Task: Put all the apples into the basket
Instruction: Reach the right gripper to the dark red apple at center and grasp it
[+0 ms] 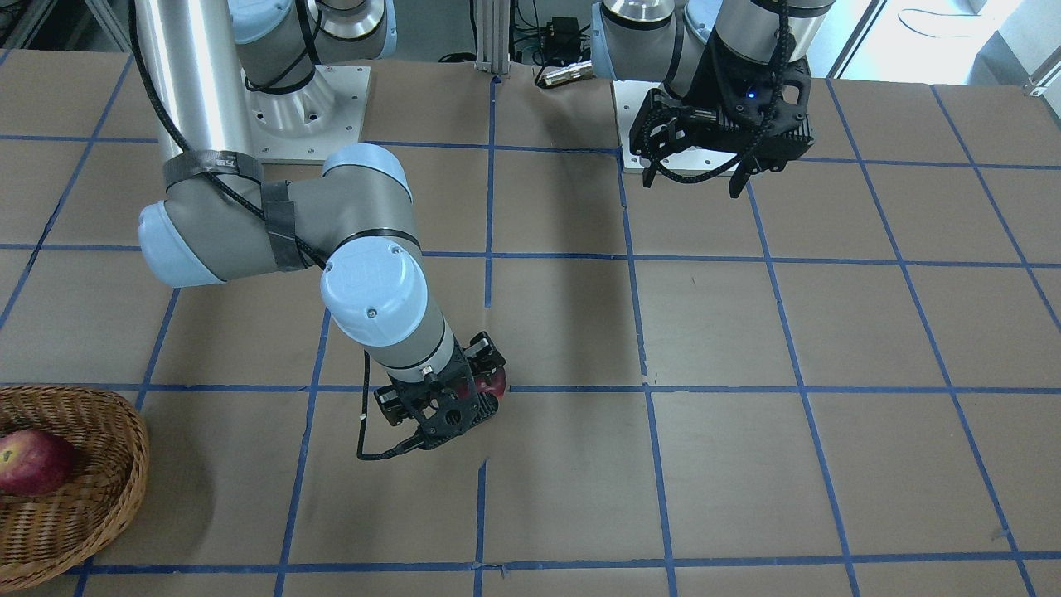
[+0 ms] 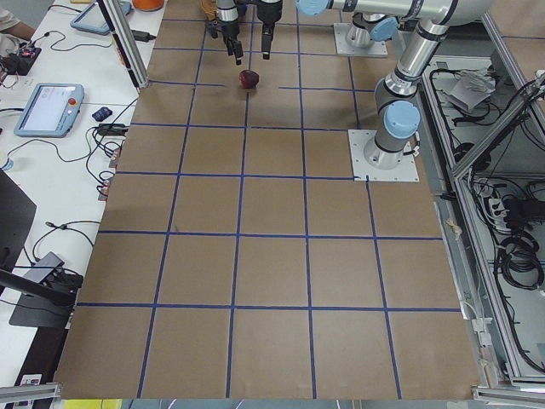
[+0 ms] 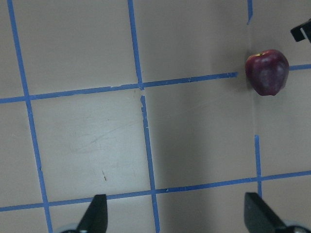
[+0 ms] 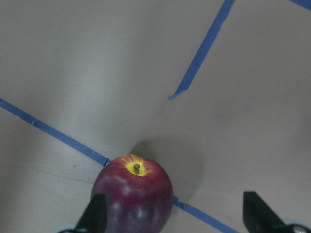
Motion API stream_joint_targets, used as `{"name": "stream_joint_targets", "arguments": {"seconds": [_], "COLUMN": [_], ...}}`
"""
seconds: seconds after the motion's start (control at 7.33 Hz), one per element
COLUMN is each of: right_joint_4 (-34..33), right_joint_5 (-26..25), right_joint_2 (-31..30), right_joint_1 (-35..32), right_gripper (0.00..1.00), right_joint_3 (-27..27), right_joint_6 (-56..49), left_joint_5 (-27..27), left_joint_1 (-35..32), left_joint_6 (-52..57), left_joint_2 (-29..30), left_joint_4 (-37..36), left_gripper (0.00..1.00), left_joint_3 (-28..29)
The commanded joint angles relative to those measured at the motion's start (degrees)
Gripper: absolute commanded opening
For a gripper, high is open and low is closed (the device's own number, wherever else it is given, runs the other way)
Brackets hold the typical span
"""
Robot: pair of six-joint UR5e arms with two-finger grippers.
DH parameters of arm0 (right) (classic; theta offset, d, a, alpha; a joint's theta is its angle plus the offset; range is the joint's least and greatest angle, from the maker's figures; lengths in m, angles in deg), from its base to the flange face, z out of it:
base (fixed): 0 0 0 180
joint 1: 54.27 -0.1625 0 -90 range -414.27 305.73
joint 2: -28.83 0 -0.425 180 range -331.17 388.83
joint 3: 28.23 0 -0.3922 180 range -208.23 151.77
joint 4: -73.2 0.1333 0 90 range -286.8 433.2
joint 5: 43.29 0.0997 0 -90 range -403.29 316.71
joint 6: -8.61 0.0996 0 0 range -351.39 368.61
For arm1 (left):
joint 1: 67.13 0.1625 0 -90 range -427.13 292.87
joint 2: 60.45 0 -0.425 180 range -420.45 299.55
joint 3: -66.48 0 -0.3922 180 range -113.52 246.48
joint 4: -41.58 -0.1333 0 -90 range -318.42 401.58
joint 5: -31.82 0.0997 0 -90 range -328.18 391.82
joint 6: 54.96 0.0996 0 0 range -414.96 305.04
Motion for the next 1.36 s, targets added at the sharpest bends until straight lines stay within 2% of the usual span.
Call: {"name": "stream_joint_targets", "arguments": {"seconds": [0.0,0.41,1.23], "right_joint_4": [-0.7,-1.9,-3.8], "right_joint_5": [0.0,-0.2,0.2], "right_joint_2": [0.6,0.7,2.9], "right_joint_1": [-2.2,-2.3,-2.4], "right_gripper": [1.0,1.0,0.98], "right_joint_3": [-1.2,-4.7,-4.8], "right_joint_6": [3.0,3.2,3.1], "left_joint_5": [-0.2,-0.2,-0.4], "left_joint_1": [0.2,0.2,0.4], "left_joint_6": [0.0,0.0,0.0], "left_joint_2": [0.0,0.0,0.0], "left_joint_4": [0.0,0.0,-0.1], "left_gripper": [1.0,1.0,1.0], "left_joint_3": [0.1,0.0,0.4]}}
